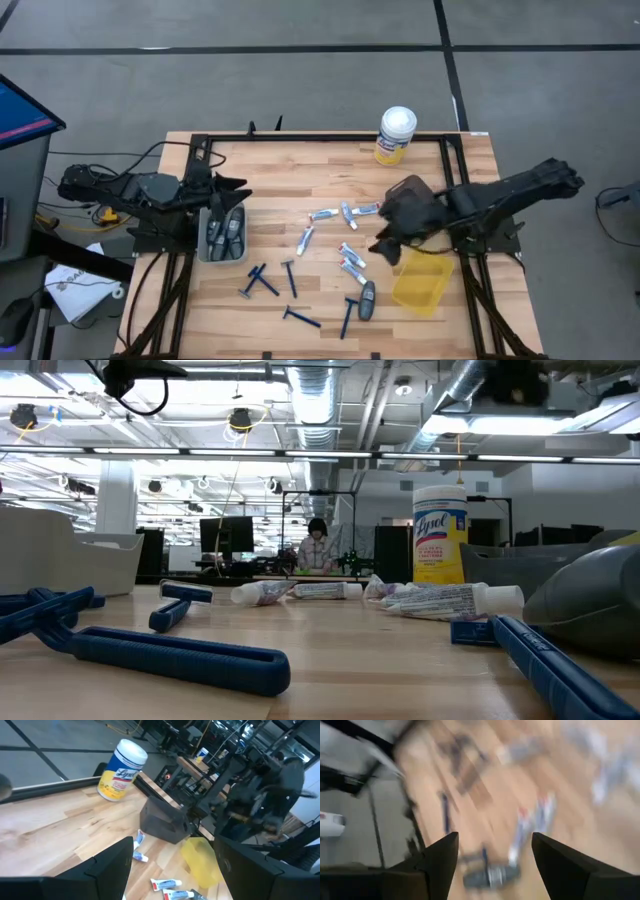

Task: Pick & Place Travel size toiletries
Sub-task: Put the gray deodorant into the gray bin

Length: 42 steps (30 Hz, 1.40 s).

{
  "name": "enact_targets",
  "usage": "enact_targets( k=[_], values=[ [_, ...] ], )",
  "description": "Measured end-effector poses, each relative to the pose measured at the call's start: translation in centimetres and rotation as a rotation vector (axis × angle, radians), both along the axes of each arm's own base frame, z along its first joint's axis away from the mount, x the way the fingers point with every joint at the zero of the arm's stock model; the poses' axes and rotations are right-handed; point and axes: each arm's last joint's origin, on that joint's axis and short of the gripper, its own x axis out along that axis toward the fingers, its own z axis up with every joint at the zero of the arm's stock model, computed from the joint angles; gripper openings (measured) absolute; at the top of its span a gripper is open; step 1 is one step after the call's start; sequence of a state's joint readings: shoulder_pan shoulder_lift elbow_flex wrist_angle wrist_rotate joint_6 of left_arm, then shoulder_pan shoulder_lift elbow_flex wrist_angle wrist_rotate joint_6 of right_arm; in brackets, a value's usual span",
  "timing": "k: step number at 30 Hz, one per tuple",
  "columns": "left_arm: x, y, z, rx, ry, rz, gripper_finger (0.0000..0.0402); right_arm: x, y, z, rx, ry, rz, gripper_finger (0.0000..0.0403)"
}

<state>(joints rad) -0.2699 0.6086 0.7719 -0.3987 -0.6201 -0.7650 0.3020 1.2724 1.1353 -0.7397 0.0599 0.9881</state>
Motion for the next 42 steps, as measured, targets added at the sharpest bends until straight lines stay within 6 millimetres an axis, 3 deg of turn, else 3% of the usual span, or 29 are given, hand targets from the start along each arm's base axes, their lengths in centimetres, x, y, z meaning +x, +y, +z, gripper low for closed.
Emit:
enact_targets(
  k=[6,11,16,23,36,42],
  values=[
    [0.0,0.0,0.0,-0.001,-0.004,-0.001,0.0273,3.8,1.8,-4.5,0.238,0.359,-0.105,0.0244],
    [0.1,-0.2,0.0,-0.013,-0.001,-0.051,0.0273,6.9,3.3,-8.5,0.251,0.523,-0.146,0.0244],
    [0.1,-0.2,0.0,-0.013,-0.001,-0.055,0.0273,9.5,4.9,-11.0,0.232,0.621,-0.166,0.0244],
    [0.1,-0.2,0.0,-0.014,-0.003,-0.055,0.0273,11.2,6.2,-12.1,0.14,0.759,-0.273,0.0244],
    [0.2,-0.4,0.1,-0.03,-0.006,-0.118,0.0273,10.7,9.1,-12.8,0.165,0.8,-0.469,0.0244],
    [0.2,-0.5,0.1,-0.037,-0.003,-0.179,0.0273,11.0,9.1,-12.8,0.223,0.797,-0.58,0.0244]
  ],
)
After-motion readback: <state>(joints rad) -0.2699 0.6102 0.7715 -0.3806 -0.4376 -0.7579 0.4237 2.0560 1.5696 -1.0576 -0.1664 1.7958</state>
